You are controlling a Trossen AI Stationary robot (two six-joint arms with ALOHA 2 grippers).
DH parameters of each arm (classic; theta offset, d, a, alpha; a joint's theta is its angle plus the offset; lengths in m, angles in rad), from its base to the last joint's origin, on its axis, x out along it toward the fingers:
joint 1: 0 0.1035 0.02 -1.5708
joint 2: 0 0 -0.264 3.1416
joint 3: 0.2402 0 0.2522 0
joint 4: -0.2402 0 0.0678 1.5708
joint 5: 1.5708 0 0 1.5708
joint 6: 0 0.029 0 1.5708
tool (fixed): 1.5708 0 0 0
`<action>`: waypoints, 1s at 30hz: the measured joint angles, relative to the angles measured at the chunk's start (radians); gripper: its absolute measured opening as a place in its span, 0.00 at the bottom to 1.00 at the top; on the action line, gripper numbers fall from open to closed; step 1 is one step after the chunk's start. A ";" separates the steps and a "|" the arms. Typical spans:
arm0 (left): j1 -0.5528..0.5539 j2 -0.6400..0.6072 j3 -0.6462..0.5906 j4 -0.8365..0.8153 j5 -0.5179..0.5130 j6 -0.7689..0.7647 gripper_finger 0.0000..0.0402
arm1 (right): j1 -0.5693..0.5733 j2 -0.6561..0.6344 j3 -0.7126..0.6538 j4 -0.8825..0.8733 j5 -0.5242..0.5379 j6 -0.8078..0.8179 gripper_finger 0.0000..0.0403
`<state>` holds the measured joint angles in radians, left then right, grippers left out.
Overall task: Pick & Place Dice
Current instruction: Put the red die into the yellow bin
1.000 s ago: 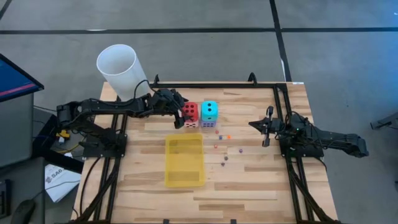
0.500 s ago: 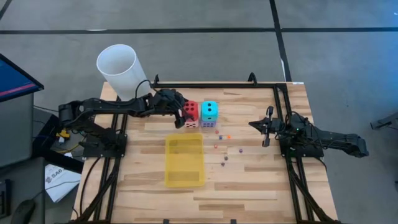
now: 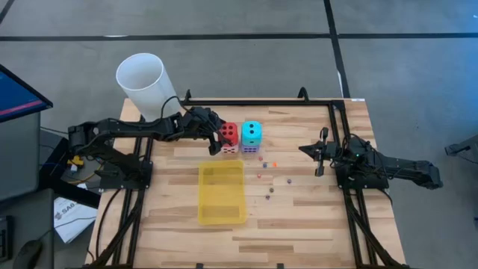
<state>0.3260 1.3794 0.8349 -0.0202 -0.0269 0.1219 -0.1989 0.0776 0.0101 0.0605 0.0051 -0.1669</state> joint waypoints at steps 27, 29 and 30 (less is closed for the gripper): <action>0.005 0.045 0.005 0.010 -0.002 0.004 0.99 | 0.000 0.000 0.000 0.001 0.000 0.001 0.01; 0.005 0.046 0.005 0.011 -0.001 0.003 0.99 | 0.000 0.000 0.000 0.000 0.000 0.001 0.01; 0.005 0.046 0.005 0.006 -0.001 0.002 0.99 | 0.000 0.000 0.000 0.000 0.000 0.001 0.01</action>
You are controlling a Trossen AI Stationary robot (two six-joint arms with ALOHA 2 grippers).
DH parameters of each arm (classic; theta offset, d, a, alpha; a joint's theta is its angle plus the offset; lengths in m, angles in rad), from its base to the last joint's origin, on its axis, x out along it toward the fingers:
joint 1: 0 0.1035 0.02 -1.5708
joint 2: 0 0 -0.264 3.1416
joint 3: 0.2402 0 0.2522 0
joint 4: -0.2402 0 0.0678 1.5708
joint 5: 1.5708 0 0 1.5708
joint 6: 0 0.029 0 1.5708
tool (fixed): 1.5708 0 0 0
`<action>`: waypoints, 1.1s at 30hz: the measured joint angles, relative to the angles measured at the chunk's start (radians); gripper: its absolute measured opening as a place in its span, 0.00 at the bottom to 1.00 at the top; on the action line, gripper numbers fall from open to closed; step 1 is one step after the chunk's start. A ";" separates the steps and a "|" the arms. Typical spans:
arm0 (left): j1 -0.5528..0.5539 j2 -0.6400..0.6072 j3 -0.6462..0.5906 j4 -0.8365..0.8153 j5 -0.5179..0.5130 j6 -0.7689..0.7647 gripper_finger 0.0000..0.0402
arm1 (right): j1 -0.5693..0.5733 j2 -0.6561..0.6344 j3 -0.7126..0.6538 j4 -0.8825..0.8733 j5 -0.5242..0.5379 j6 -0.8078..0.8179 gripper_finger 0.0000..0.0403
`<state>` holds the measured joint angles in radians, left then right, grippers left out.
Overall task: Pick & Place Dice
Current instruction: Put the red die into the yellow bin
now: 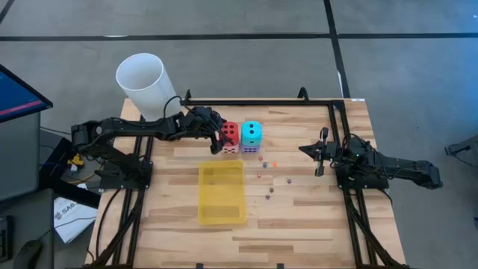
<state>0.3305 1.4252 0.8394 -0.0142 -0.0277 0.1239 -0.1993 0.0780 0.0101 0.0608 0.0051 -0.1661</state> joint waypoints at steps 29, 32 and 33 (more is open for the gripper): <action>-0.001 0.002 -0.002 -0.068 0.006 -0.054 0.99 | 0.001 0.000 0.000 0.000 0.000 0.000 0.01; -0.001 0.002 -0.002 -0.068 0.006 -0.054 0.99 | 0.001 0.000 0.000 0.000 0.000 0.000 0.01; -0.001 0.002 -0.002 -0.066 0.006 -0.054 0.99 | 0.001 0.000 0.000 0.000 0.000 0.000 0.01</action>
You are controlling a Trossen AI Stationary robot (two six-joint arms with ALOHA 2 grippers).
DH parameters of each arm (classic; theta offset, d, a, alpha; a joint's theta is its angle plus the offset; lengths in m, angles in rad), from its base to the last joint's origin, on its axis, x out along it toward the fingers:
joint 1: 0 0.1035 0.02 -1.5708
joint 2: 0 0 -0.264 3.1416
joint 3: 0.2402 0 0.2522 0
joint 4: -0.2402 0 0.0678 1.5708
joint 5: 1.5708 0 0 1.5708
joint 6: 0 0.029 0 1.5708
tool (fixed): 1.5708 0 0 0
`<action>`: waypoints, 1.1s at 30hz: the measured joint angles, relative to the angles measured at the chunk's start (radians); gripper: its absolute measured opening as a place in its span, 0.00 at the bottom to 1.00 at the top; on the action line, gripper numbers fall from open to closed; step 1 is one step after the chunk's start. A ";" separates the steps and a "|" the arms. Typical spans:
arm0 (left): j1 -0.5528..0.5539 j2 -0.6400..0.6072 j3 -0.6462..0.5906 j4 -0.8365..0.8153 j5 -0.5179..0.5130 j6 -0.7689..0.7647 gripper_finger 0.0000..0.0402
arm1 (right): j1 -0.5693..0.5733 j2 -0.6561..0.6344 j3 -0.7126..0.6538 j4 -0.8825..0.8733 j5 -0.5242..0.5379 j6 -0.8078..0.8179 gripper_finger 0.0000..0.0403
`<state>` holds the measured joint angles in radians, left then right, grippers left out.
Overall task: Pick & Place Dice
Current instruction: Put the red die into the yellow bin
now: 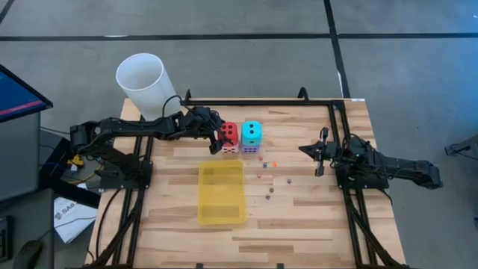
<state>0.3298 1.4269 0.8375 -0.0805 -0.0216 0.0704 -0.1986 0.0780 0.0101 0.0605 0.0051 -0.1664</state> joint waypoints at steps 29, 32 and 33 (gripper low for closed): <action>-0.035 0.002 -0.002 0.023 -0.030 0.002 0.88 | 0.000 0.000 0.000 0.000 0.000 0.000 0.01; -0.035 0.002 -0.002 0.025 -0.029 0.002 0.90 | 0.000 0.000 0.000 0.000 0.000 0.000 0.01; -0.035 0.002 -0.002 0.027 -0.029 0.002 0.91 | 0.000 0.000 0.000 0.000 0.000 0.000 0.01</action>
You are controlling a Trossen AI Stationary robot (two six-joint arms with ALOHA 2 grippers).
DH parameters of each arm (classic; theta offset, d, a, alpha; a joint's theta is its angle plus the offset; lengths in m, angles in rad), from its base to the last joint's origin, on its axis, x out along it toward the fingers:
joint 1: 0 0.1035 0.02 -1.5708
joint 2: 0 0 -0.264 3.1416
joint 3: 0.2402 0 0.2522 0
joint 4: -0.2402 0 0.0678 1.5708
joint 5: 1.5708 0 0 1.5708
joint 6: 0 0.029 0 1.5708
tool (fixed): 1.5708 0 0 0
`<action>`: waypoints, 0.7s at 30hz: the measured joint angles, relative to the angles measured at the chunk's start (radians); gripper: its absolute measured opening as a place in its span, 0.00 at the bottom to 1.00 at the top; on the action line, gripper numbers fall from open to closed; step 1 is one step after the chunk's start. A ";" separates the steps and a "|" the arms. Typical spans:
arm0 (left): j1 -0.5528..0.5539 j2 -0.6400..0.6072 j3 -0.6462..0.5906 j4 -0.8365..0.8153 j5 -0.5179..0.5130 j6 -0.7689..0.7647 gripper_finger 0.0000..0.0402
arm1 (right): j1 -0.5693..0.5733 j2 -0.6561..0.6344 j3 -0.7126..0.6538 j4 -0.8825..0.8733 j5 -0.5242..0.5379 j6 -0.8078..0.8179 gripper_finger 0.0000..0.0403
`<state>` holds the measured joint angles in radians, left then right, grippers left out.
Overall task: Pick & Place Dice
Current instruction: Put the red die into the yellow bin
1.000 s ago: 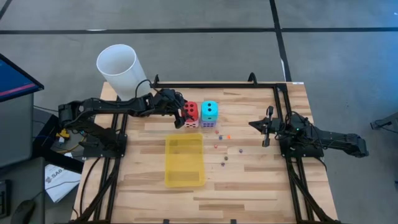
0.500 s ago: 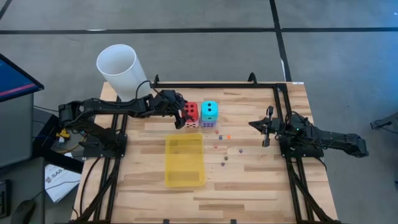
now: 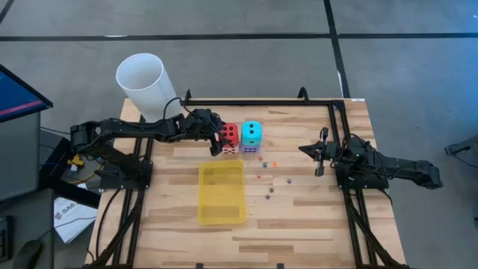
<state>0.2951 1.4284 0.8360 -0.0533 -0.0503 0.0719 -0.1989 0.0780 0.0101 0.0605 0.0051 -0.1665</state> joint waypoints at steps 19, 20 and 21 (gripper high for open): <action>0.000 0.000 0.000 0.035 0.000 -0.062 0.90 | 0.000 0.000 0.000 0.000 0.000 0.000 0.01; 0.001 0.000 0.000 0.035 0.000 -0.071 0.90 | 0.000 0.000 0.000 0.000 0.000 0.000 0.01; 0.000 0.000 0.000 0.036 0.000 -0.077 0.91 | 0.000 0.000 0.000 0.000 0.000 0.000 0.01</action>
<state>0.2955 1.4284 0.8356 -0.0173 -0.0503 -0.0048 -0.1987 0.0780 0.0101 0.0605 0.0051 -0.1661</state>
